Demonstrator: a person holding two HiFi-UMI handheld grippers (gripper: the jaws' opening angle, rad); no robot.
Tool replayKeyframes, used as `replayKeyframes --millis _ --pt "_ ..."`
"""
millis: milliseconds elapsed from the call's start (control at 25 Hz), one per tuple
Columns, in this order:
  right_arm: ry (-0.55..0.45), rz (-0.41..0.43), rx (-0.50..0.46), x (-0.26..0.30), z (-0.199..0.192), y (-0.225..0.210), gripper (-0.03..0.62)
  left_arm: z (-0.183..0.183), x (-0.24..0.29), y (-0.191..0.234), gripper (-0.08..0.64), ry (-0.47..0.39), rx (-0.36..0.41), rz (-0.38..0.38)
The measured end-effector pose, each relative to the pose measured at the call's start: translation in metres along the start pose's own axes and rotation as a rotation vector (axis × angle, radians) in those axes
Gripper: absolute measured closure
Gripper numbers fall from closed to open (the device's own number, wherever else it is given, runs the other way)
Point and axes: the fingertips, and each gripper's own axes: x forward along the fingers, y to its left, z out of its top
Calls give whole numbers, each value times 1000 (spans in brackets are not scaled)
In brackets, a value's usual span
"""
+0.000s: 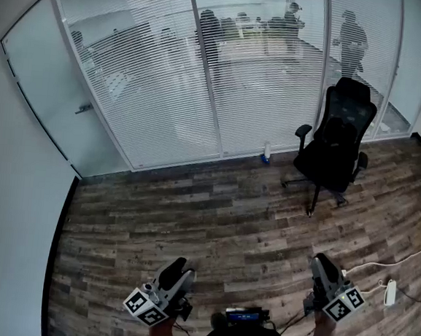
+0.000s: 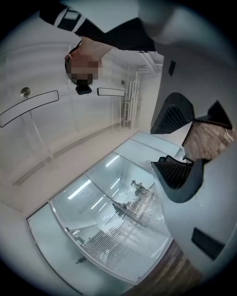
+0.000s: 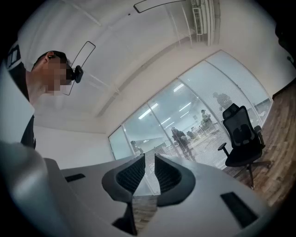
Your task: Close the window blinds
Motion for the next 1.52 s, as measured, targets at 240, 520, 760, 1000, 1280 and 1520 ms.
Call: replayKeyframes --millis 240,520,760,1000,1280,1520 --pt "2 3 0 -3 0 -4 520 -3 4 -3 362 2 3 -3" --pt "3 3 5 -5 0 -9 520 -5 7 -5 362 6 3 2" --pt "-3 -2 7 -9 4 -16 519 -10 13 -11 361 11 6 8" --pt "1 1 -10 -9 8 -25 518 -14 23 -16 360 16 11 13" --pt "7 -1 -31 -16 19 -45 503 -19 45 -30 362 16 24 18" --pt "10 -4 -14 -8 23 -65 440 -27 63 -25 362 30 15 35"
